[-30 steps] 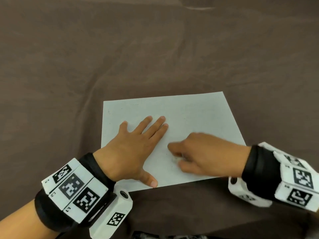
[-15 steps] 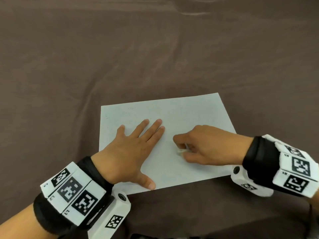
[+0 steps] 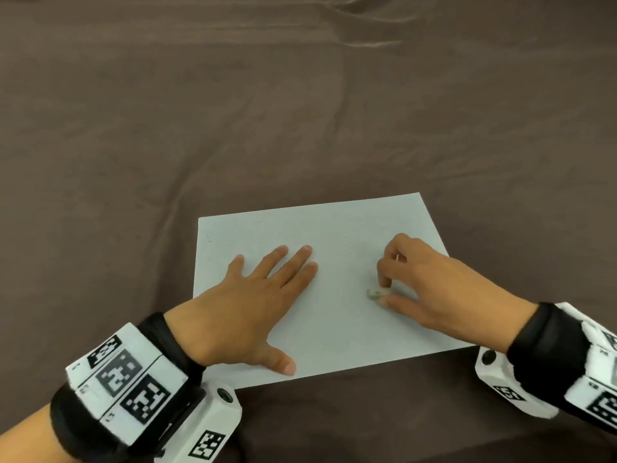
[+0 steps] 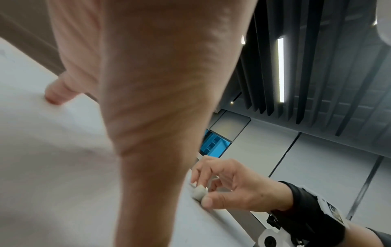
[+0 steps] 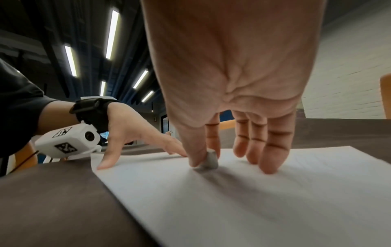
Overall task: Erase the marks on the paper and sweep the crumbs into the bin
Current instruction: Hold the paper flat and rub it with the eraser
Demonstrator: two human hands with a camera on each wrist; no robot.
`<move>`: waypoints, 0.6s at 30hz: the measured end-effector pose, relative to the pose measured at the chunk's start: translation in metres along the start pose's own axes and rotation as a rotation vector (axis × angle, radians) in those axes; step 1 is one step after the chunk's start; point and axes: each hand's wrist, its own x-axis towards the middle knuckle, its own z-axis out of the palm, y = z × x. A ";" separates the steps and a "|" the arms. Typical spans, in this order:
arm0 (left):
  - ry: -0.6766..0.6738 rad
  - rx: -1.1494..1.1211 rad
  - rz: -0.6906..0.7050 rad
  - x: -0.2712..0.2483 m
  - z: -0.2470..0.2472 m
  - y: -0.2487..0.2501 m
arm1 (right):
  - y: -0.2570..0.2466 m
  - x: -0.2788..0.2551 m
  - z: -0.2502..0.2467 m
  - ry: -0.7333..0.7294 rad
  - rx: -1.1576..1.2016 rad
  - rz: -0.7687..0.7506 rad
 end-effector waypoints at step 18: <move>0.125 0.195 0.292 -0.014 0.030 0.019 | -0.004 -0.003 -0.009 -0.097 -0.061 -0.024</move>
